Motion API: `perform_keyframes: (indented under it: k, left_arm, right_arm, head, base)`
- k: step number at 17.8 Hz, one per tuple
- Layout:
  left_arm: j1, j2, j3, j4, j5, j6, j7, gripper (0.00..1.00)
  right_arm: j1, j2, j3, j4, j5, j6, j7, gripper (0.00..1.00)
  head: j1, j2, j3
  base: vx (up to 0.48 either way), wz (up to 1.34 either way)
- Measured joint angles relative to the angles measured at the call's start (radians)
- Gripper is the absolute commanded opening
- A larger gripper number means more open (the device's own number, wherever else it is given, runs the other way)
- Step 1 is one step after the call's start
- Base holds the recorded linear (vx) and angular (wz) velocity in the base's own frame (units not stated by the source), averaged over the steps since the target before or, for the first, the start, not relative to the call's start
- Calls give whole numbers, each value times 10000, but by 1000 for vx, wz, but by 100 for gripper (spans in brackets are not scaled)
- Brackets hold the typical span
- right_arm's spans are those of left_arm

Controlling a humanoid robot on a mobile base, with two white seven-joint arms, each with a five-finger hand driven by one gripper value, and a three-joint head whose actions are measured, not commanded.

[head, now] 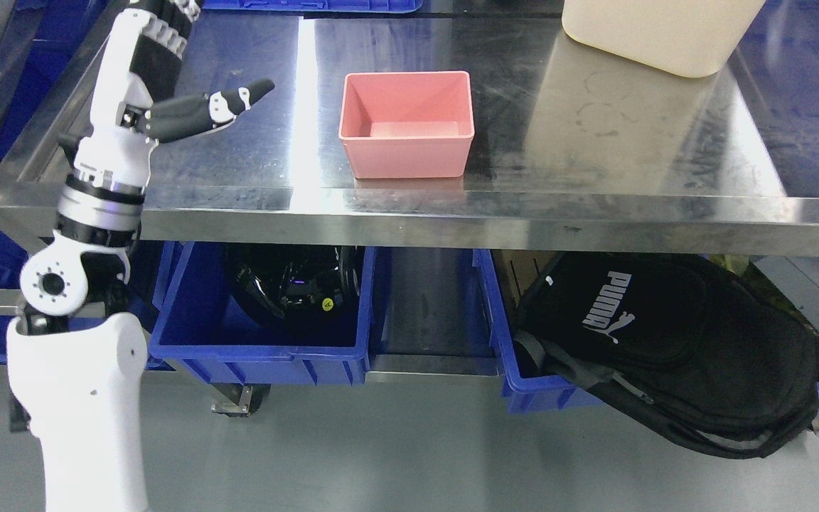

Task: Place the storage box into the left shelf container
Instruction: 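Raise the left hand and reach toward the pink box on the shelf, then hook the left hand fingers over the pink box's near rim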

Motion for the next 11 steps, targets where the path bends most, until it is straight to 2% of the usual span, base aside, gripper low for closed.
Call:
perform_keyframes:
  k: [2, 4, 6, 11]
  left_arm:
    - [-1021, 513, -771, 278, -422, 459, -698, 99]
    - [-1669, 818, -1441, 476, -817, 1039, -1990, 99]
    - [-2270, 1074, -2190, 698, -1174, 1545, -3093, 94]
    - [-3248, 1306, -3582, 1111, -1951, 2335, -3911, 95]
  right_arm:
    - [0, 0, 0, 0, 0, 0, 0, 100]
    - [0, 0, 0, 0, 0, 0, 0, 100]
    - [1, 0, 0, 0, 0, 0, 0, 100]
    - [0, 0, 0, 0, 0, 0, 0, 100]
  head:
    - [0, -1, 0]
    - [0, -1, 0]
    - [0, -2, 0]
    - [0, -2, 0]
  base:
    - [0, 0]
    - [0, 0]
    - [0, 0]
    - [0, 0]
